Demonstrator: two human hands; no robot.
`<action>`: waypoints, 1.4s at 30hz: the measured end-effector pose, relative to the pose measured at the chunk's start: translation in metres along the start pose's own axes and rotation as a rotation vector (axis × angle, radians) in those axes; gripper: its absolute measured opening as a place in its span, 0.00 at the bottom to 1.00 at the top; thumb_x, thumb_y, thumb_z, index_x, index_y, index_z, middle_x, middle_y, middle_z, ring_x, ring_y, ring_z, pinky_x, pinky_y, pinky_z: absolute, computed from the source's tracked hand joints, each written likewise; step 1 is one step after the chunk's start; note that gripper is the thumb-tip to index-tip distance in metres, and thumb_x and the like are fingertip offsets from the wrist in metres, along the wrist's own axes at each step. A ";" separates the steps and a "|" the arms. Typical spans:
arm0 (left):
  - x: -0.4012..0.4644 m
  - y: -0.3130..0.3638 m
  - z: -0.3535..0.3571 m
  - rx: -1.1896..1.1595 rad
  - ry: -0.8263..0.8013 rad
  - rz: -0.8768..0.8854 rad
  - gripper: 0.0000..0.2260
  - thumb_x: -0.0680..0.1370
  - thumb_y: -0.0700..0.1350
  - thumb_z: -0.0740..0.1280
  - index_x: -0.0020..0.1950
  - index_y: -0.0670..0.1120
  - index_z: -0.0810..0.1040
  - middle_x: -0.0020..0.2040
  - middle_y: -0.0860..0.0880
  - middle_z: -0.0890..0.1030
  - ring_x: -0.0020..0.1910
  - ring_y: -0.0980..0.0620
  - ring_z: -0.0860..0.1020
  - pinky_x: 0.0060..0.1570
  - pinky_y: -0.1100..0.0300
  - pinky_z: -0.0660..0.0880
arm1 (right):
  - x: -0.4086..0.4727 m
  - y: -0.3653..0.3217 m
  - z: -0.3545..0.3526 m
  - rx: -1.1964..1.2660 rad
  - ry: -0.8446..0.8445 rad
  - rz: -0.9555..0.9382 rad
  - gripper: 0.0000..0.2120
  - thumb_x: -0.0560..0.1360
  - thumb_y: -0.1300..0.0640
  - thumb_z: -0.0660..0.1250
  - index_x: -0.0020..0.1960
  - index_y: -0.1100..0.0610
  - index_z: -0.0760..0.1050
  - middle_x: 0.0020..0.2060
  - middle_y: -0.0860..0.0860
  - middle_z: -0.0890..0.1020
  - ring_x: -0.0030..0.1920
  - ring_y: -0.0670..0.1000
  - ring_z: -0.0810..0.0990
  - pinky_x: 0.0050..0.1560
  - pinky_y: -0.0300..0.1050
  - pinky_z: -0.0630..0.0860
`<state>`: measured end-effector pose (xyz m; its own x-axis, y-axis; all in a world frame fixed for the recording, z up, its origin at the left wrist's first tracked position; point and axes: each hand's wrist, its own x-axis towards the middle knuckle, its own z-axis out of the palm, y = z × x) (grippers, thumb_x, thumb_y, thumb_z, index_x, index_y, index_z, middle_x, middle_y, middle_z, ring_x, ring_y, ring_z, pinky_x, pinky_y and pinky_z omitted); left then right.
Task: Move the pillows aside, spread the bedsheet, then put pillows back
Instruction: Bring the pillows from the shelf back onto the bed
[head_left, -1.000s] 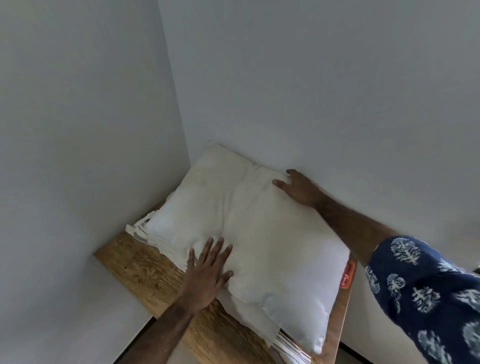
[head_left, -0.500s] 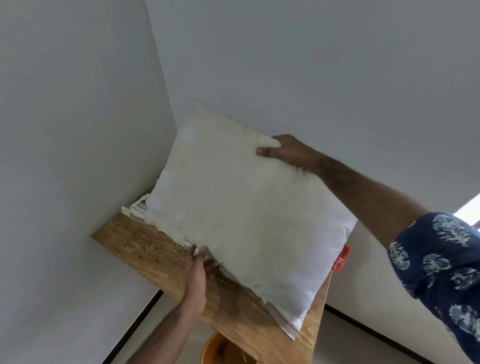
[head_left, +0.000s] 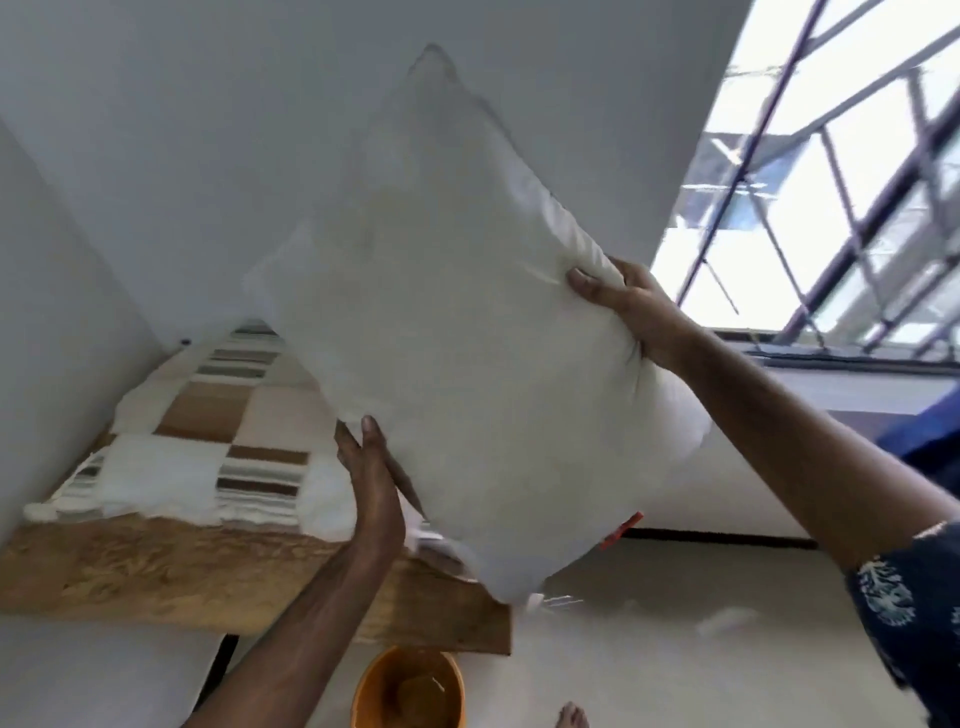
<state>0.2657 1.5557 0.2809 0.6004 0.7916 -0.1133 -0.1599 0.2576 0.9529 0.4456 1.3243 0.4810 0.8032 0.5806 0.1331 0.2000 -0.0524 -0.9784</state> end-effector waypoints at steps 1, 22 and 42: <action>-0.002 0.001 0.015 -0.011 -0.060 0.029 0.35 0.73 0.72 0.66 0.76 0.59 0.64 0.75 0.51 0.71 0.75 0.49 0.69 0.74 0.41 0.65 | -0.013 0.005 -0.021 0.021 0.038 -0.007 0.11 0.76 0.53 0.71 0.57 0.55 0.82 0.47 0.51 0.87 0.46 0.50 0.85 0.47 0.44 0.82; -0.265 -0.071 0.573 -0.005 -1.270 0.606 0.33 0.77 0.53 0.66 0.77 0.44 0.54 0.72 0.40 0.64 0.71 0.53 0.66 0.72 0.48 0.68 | -0.359 0.086 -0.463 -0.138 1.228 0.069 0.57 0.54 0.18 0.68 0.74 0.47 0.60 0.61 0.36 0.75 0.58 0.30 0.76 0.64 0.33 0.73; -0.654 -0.253 1.005 -0.167 -1.991 0.313 0.30 0.79 0.48 0.71 0.76 0.55 0.58 0.73 0.55 0.68 0.73 0.58 0.67 0.75 0.50 0.65 | -0.614 0.114 -0.768 -0.181 2.114 0.057 0.19 0.81 0.53 0.65 0.71 0.47 0.67 0.63 0.43 0.80 0.60 0.39 0.81 0.59 0.35 0.78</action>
<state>0.7007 0.4164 0.3969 0.3823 -0.7524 0.5363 -0.3956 0.3913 0.8309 0.4062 0.3385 0.4093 0.0446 -0.9843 0.1708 0.0927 -0.1661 -0.9817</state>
